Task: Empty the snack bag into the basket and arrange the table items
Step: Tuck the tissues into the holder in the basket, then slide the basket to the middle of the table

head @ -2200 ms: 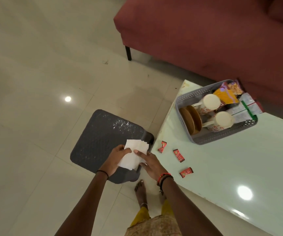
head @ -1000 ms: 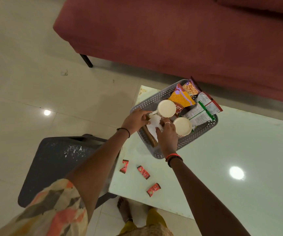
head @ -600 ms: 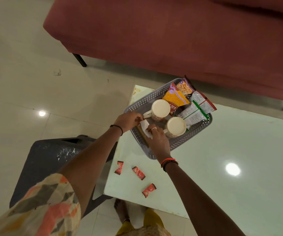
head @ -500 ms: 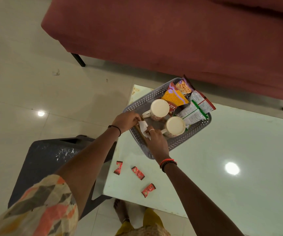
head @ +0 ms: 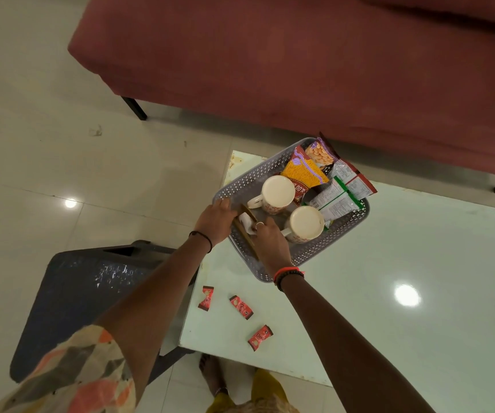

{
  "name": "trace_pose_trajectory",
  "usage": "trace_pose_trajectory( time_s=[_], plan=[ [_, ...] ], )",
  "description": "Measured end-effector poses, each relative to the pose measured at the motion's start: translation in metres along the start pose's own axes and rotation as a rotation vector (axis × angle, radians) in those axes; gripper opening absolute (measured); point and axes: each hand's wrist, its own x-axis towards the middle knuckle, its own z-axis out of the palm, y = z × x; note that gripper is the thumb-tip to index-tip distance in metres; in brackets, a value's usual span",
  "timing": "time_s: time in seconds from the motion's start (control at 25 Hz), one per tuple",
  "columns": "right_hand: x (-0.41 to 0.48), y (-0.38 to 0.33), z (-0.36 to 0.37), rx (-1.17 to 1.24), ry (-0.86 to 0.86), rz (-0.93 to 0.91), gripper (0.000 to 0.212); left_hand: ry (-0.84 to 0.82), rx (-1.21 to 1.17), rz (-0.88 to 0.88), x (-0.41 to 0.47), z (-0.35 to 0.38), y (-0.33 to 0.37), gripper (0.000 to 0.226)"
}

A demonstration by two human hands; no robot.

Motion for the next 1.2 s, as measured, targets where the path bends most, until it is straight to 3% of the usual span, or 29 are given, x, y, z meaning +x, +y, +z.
trace_pose_trajectory(
  time_s=[0.16,0.32,0.4,0.48,0.56,0.64,0.84,0.96,1.04,1.2],
  plan=[
    [-0.003,0.004,-0.01,0.05,-0.051,-0.036,0.029,0.156,-0.287,-0.185,-0.013,0.005,0.013,0.044],
    [0.002,0.028,-0.049,0.191,0.14,-0.047,0.022,0.392,-0.829,-0.692,-0.024,0.011,0.037,0.039],
    [0.016,0.051,-0.079,0.268,0.234,0.049,0.021,0.359,-1.116,-0.973,-0.027,0.013,0.05,0.042],
    [0.039,0.078,-0.114,0.291,0.359,0.155,0.02,0.244,-1.283,-1.112,-0.026,0.016,0.061,0.046],
    [0.063,0.105,-0.143,0.288,0.463,0.257,0.023,0.142,-1.342,-1.118,-0.023,0.021,0.069,0.051],
    [0.088,0.13,-0.161,0.249,0.444,0.331,0.027,0.148,-1.383,-1.114,-0.021,0.026,0.074,0.052],
    [0.131,0.158,-0.176,0.18,-0.006,0.368,0.05,0.133,-1.271,-1.056,-0.017,0.044,0.073,0.043],
    [0.141,0.156,-0.174,0.258,-0.199,0.336,0.059,0.102,-1.2,-1.029,-0.015,0.051,0.07,0.039],
    [0.147,0.154,-0.171,0.3,-0.275,0.289,0.069,0.106,-1.202,-1.031,-0.013,0.055,0.066,0.037],
    [0.153,0.156,-0.167,0.329,-0.261,0.31,0.079,0.095,-1.235,-1.051,-0.01,0.057,0.062,0.036]
  ],
)
